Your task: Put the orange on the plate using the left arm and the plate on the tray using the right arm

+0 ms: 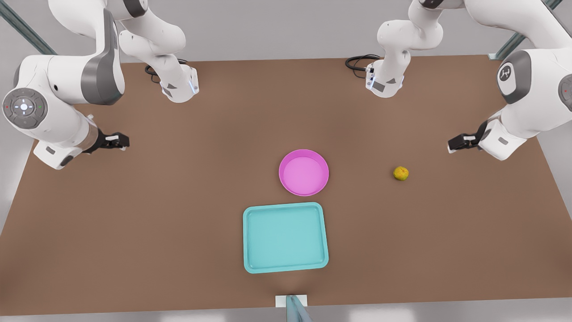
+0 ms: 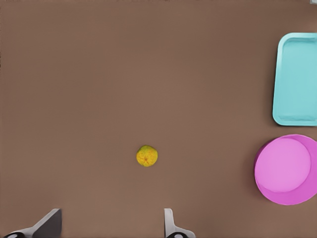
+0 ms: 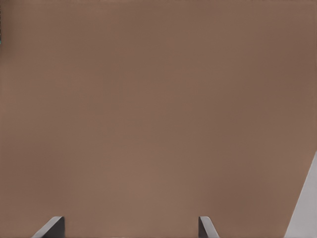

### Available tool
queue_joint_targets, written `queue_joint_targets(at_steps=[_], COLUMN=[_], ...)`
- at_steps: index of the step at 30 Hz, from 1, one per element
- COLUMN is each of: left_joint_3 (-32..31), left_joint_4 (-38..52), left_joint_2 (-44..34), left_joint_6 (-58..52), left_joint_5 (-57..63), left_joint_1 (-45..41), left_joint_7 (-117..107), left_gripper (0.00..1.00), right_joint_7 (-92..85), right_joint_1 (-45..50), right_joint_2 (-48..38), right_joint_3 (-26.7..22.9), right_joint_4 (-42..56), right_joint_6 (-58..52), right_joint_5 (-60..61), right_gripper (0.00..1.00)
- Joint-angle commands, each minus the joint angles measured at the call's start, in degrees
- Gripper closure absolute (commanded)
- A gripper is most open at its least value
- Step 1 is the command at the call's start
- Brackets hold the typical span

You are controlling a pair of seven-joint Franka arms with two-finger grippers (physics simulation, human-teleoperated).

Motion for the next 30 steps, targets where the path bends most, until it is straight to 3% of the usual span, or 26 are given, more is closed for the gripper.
queue_joint_targets(at_steps=[1, 3, 4, 8, 11, 15, 30], left_joint_3=[0.0, 0.3, 0.6, 0.7, 0.8, 0.7, 0.6], left_joint_4=[-0.1, -2.9, -9.9, -35.9, -42.0, -44.7, -44.4], left_joint_2=[-0.1, 1.3, 2.3, 6.5, 8.9, 10.0, 15.7], left_joint_6=[2.4, 2.5, 5.3, 40.8, 49.2, 49.3, 53.1], left_joint_5=[0.0, 0.0, 0.0, 0.0, 0.3, 1.1, 0.1], left_joint_1=[0.0, 0.2, 0.5, 0.5, 0.4, -0.1, -3.5], left_joint_7=[-2.9, -3.5, -3.5, 1.2, 3.5, 13.1, 8.7], left_gripper=[0.0, 0.0, 0.0, 0.0, 0.0, 0.0, 0.0], right_joint_7=[-2.6, -2.6, -2.6, -2.6, -2.6, -2.6, -2.5], right_joint_1=[0.0, 0.0, 0.0, -0.1, -0.1, -0.1, -0.1], right_joint_2=[-0.1, 0.0, 0.1, 1.0, 1.1, 1.0, 1.4], right_joint_3=[0.0, 0.0, 0.0, 0.0, 0.0, 0.0, 0.0], right_joint_4=[0.0, -0.1, -0.1, 0.1, 0.1, -0.1, -0.2], right_joint_6=[2.8, 2.8, 2.8, 2.8, 2.9, 2.7, 2.7], right_joint_5=[0.1, 0.1, 0.1, 0.2, 0.2, 0.3, 0.3], right_gripper=[0.0, 0.0, 0.0, 0.0, 0.0, 0.0, 0.0])
